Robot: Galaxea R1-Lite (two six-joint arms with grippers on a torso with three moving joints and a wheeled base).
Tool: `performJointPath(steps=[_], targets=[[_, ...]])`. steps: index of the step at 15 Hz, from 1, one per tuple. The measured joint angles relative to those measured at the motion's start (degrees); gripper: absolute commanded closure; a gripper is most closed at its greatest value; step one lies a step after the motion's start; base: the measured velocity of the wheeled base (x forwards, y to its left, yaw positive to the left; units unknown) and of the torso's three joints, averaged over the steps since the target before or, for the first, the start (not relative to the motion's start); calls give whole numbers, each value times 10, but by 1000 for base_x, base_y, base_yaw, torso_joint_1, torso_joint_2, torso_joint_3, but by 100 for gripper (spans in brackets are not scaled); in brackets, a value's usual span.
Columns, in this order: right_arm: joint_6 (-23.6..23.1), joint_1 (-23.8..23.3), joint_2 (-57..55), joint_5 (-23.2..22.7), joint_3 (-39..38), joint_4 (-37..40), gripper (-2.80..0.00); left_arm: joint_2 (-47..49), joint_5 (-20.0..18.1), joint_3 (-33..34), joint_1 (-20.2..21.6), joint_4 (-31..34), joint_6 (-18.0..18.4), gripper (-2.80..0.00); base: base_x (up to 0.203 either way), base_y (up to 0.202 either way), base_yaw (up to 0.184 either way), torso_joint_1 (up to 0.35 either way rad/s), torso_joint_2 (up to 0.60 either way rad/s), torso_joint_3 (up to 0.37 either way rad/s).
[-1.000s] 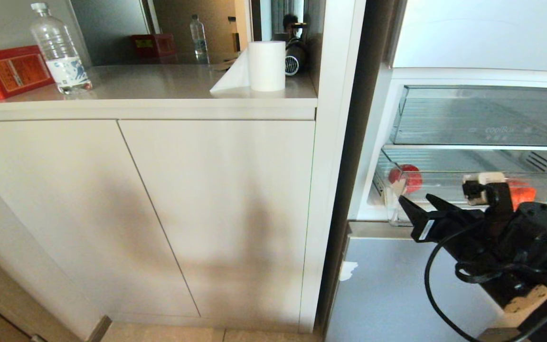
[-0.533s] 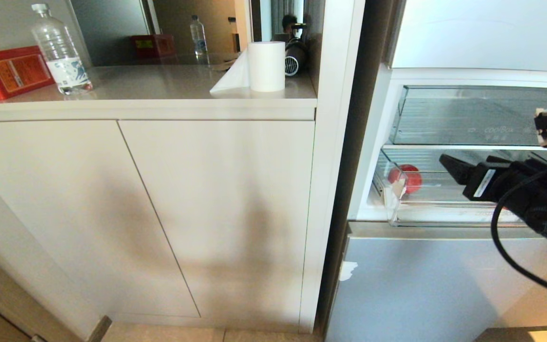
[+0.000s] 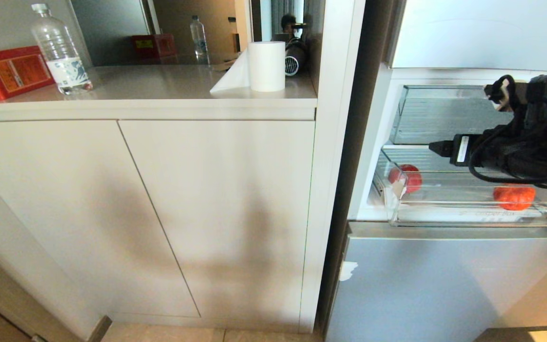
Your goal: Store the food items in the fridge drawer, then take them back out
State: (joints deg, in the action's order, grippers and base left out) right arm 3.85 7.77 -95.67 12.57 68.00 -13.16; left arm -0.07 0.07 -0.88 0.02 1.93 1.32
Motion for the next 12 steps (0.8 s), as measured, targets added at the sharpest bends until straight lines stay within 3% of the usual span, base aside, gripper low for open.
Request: performJointPath(steps=[6,12], targets=[[-1,-17,-65,-14,85,70,-280,0,0,0,0,0,0,0,0,0,0,0,0,0],[-2,-30,-120,-34,216,241,-280,0,0,0,0,0,0,0,0,0,0,0,0,0]])
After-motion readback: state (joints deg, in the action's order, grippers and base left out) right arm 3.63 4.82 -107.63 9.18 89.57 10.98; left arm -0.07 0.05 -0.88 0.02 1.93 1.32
